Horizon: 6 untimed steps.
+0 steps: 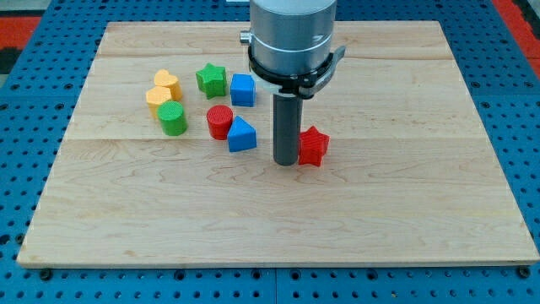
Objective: Place your arm in between the blue blocks
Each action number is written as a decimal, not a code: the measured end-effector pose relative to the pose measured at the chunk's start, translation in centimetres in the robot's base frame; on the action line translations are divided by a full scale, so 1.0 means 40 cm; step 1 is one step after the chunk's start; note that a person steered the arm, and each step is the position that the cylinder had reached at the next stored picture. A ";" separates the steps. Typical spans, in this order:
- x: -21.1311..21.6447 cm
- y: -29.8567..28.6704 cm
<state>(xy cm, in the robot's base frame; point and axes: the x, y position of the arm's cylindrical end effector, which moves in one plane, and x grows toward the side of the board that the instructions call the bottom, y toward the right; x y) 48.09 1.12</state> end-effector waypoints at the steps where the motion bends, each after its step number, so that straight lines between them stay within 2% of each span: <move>1: -0.038 -0.043; 3: -0.166 -0.095; 4: -0.204 -0.080; 6: -0.255 -0.143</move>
